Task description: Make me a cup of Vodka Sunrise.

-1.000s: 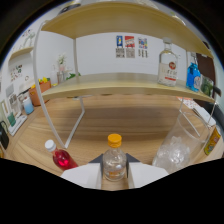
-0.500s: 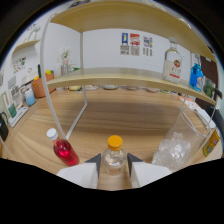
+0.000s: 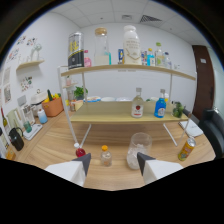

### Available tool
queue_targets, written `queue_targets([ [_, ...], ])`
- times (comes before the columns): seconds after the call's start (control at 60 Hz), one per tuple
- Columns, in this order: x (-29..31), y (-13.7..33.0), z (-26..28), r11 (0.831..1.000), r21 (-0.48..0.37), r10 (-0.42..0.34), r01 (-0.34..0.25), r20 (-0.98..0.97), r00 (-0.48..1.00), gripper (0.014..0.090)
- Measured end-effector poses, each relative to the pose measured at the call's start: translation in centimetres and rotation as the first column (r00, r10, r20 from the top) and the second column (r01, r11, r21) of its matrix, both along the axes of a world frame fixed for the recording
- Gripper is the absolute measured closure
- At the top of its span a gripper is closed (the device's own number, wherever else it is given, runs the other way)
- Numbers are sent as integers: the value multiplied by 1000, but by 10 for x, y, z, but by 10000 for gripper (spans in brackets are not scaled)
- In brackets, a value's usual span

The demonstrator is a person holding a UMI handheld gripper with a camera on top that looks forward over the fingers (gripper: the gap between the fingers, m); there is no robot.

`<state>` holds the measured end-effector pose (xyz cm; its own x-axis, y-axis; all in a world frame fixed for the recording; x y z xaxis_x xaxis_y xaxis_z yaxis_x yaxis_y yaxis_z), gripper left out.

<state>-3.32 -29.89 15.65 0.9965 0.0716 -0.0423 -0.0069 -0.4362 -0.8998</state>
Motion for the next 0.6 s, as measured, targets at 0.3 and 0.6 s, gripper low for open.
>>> queue_targets([
  [0.3, 96, -21, 48, 992, 13, -125, 125, -8, 992, 189],
  [0.6, 146, 79, 185, 971, 217, -97, 98, -14, 995, 192],
])
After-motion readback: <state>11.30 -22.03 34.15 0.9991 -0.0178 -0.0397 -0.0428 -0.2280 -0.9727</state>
